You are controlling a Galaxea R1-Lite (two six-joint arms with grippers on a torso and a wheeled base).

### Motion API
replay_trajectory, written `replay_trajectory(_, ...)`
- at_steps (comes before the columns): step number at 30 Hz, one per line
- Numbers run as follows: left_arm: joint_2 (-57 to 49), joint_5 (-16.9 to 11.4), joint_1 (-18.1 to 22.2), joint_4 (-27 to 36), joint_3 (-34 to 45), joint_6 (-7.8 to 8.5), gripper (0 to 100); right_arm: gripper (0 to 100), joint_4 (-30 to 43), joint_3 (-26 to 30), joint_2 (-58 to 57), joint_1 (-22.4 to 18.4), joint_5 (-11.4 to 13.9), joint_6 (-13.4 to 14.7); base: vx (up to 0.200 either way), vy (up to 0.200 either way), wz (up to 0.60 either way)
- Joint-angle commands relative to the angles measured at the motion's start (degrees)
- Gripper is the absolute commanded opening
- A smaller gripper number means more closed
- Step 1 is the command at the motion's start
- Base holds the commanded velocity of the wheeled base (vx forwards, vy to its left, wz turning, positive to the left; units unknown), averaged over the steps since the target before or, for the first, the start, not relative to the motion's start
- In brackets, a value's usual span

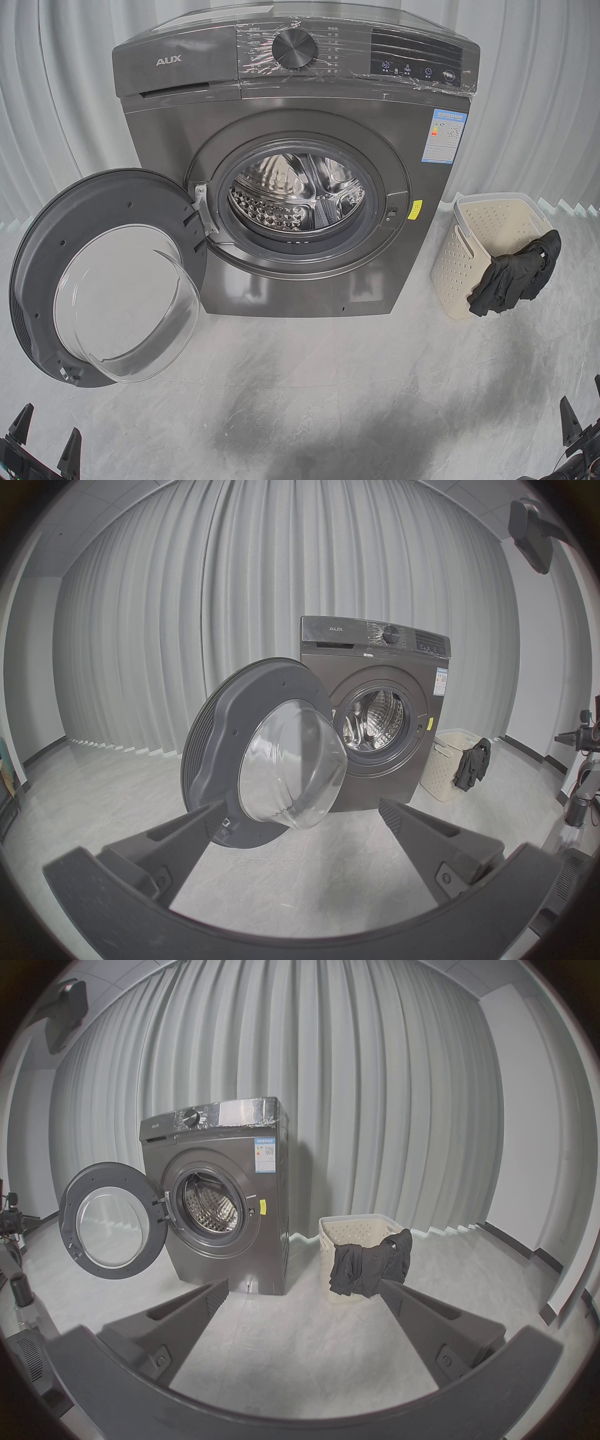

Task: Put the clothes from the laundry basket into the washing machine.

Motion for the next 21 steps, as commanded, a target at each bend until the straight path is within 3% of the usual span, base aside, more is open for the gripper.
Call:
replay_trajectory(1,-0.88,-0.02,0.0,-0.01,0.92,0.05,100,100,0.1,0.99,-3.99,-0.64,-0.01,0.27,0.0,0.0,0.0)
replay_trajectory(6,-0.88,-0.02,0.0,-0.01,0.92,-0.03,100,100,0.89,0.99,-3.99,-0.72,-0.54,0.71,0.0,0.0,0.0)
replay_trajectory(8,-0.88,0.07,0.0,-0.01,0.92,0.05,100,100,1.06,0.99,-3.99,-0.72,-1.95,1.15,0.0,0.0,0.0)
replay_trajectory(10,-0.96,0.16,0.0,-0.01,0.92,0.14,100,100,1.15,0.99,-3.99,-0.72,-1.51,1.33,0.0,0.0,0.0)
replay_trajectory(12,-0.96,0.07,0.0,-0.01,0.92,0.14,100,100,4.14,0.9,-3.99,-0.64,0.87,3.08,0.0,0.0,0.0)
replay_trajectory(13,-0.88,0.07,0.0,-0.01,0.92,0.14,100,100,4.32,0.81,-3.99,-0.64,0.87,3.08,0.0,0.0,0.0)
replay_trajectory(17,-0.88,0.07,0.0,-0.01,0.92,0.05,100,100,4.49,0.72,-3.99,-0.9,4.29,-1.4,0.0,0.0,0.0)
replay_trajectory(21,-0.88,-0.02,0.0,-0.01,0.92,-0.03,100,100,4.4,0.81,-3.99,-0.72,5.0,-0.34,0.0,0.0,0.0)
